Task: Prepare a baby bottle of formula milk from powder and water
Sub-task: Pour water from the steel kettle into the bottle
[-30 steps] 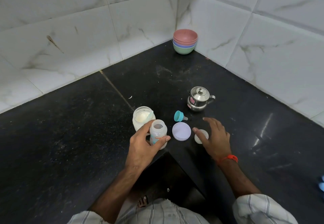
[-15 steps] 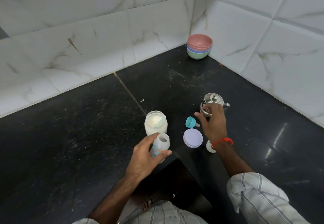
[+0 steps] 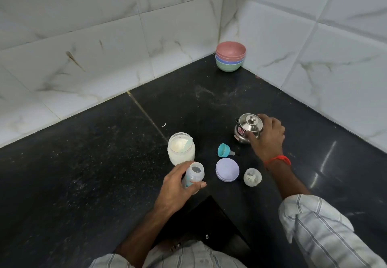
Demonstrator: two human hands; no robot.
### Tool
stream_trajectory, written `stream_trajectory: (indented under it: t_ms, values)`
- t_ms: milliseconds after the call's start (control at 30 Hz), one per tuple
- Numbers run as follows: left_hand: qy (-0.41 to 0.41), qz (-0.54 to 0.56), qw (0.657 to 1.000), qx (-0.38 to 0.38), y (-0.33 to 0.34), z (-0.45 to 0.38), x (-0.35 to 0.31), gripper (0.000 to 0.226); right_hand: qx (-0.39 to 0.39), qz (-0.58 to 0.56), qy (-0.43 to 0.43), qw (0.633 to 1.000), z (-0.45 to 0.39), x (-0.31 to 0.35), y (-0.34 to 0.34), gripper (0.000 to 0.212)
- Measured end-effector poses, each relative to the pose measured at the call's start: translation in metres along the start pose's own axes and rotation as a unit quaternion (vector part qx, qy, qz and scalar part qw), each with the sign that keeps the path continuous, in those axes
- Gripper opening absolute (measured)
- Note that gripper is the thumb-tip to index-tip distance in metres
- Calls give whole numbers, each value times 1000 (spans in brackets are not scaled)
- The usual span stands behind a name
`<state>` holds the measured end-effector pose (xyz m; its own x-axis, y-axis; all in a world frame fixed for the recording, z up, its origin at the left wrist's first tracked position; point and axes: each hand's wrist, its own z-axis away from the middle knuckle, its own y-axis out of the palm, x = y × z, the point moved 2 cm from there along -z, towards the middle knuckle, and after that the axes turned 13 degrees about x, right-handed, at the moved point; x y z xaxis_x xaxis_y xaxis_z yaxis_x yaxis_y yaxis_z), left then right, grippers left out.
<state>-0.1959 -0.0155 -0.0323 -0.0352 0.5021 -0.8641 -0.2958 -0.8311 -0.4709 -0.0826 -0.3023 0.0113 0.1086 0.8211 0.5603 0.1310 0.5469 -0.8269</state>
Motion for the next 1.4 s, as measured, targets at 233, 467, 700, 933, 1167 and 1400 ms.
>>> stream_trajectory:
  t_ms: [233, 467, 700, 933, 1167, 1400]
  values:
    - [-8, -1, 1000, -11, -10, -24, 1, 67, 166, 32, -189, 967, 15, 17, 33, 38]
    - [-19, 8, 1000, 2, -13, -34, -3, 68, 79, 22, -166, 983, 17, 20, 35, 22]
    - [10, 9, 1000, 6, -3, -20, -17, 60, -53, -117, 58, 990, -24, -28, -2, 48]
    - [25, 10, 999, 24, 6, -20, -29, 65, 95, -258, 120, 954, -34, -62, 9, 37]
    - [44, 20, 999, 16, 8, -21, -41, 61, 108, -398, 86, 907, -35, -80, 21, 46]
    - [67, 22, 997, 13, 13, -29, -58, 58, 121, -443, 65, 886, -21, -74, 0, 21]
